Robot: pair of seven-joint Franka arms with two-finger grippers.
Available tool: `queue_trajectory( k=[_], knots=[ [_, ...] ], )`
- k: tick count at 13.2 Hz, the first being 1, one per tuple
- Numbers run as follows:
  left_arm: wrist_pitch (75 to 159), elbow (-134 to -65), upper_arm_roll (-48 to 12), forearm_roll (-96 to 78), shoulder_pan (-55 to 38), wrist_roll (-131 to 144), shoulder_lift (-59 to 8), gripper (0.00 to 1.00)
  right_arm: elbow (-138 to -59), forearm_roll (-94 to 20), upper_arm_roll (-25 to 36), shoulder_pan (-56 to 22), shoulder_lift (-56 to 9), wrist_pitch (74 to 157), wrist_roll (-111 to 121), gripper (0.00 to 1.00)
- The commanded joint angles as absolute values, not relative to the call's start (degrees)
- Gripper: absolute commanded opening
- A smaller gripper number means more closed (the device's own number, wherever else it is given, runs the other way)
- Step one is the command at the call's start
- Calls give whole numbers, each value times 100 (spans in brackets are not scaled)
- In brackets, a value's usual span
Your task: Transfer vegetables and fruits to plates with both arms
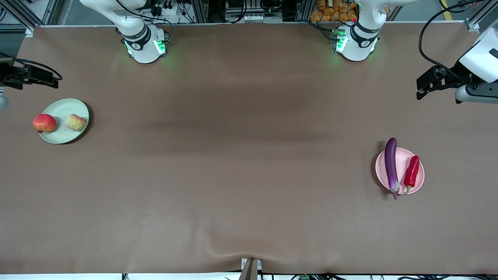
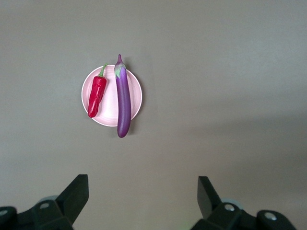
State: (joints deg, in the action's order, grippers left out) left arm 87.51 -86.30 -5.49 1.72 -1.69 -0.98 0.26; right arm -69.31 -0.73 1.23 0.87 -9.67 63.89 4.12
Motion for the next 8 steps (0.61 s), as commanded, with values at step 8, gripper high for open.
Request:
queue_trajectory(
  k=[8],
  knots=[
    [8684,-8657,-571,272,-123,-70,88,100,-9332,26,-158,325,781,8181,536,100]
  ],
)
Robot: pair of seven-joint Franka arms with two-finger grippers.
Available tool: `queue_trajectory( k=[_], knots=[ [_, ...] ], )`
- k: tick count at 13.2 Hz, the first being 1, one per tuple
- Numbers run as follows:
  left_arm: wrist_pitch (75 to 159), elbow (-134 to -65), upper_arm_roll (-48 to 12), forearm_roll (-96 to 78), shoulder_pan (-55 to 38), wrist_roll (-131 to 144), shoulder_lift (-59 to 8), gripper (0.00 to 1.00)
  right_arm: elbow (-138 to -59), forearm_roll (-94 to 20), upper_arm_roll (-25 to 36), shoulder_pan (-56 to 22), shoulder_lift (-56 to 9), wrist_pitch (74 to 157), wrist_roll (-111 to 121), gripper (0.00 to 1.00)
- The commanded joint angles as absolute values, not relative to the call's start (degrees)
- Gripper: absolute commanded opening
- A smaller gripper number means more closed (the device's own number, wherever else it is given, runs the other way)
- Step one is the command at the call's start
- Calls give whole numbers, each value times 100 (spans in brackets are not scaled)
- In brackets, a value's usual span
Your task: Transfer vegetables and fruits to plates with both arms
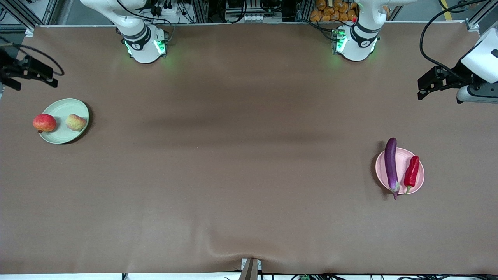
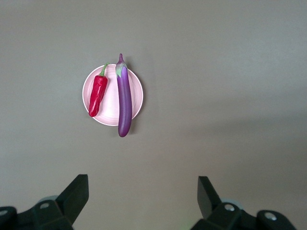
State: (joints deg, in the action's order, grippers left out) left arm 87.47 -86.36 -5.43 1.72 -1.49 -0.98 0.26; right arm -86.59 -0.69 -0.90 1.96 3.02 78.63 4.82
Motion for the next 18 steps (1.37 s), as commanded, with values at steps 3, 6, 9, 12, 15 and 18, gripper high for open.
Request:
queue_trajectory(
  k=[3,6,9,12,15,18],
  knots=[
    [8684,-8657,-571,281,-123,-70,88,100,-9379,18,-88,308,809,8288,545,100],
    [8684,-8657,-571,281,-123,-70,88,100,-9125,18,-88,255,730,8271,580,100],
    [8684,-8657,-571,281,-123,-70,88,100,-8789,53,-88,141,510,8104,571,100],
    [8684,-8657,-571,281,-114,-70,88,100,-8798,44,-88,123,510,8104,536,100],
    [8684,-8657,-571,281,-114,-70,88,100,-8807,-17,-88,106,510,8147,536,100],
    [8684,-8657,-571,272,-114,-70,79,100,-8798,-26,-79,53,466,8288,536,100]
  ],
)
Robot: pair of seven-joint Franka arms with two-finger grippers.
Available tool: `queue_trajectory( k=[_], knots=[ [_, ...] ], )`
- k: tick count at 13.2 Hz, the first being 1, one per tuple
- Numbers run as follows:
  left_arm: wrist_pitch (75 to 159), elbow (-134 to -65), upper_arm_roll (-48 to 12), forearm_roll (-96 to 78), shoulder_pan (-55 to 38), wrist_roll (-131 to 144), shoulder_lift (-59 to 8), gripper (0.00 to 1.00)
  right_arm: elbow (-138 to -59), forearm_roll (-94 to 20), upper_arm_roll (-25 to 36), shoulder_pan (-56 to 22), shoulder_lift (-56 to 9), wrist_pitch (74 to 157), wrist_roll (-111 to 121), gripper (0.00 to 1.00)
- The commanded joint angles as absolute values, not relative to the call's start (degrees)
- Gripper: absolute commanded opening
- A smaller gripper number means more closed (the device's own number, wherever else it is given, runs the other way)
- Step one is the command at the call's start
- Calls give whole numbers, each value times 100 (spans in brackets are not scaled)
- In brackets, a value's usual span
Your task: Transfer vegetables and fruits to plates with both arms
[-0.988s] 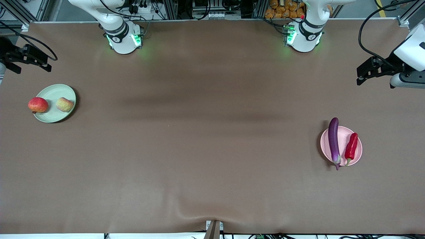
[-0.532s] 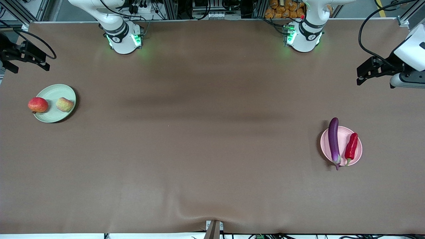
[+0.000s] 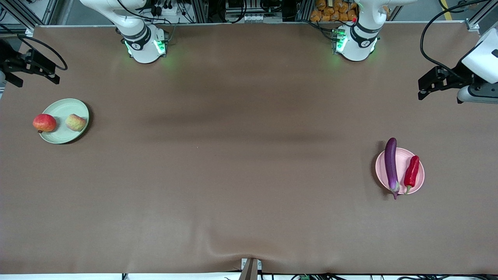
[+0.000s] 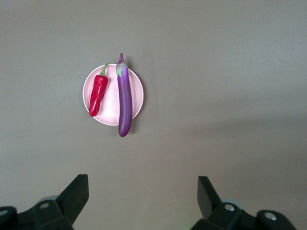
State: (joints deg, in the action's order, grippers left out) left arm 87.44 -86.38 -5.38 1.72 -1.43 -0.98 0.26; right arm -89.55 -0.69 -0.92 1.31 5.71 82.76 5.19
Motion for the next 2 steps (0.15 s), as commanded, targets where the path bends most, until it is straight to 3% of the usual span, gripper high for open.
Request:
queue_trajectory(
  k=[1,2],
  knots=[
    [8684,-8657,-571,272,-114,-70,79,100,-8789,-26,-79,44,448,8297,536,100],
    [8684,-8657,-571,272,-114,-70,79,100,-8789,-26,-88,44,440,8297,536,100]
  ],
)
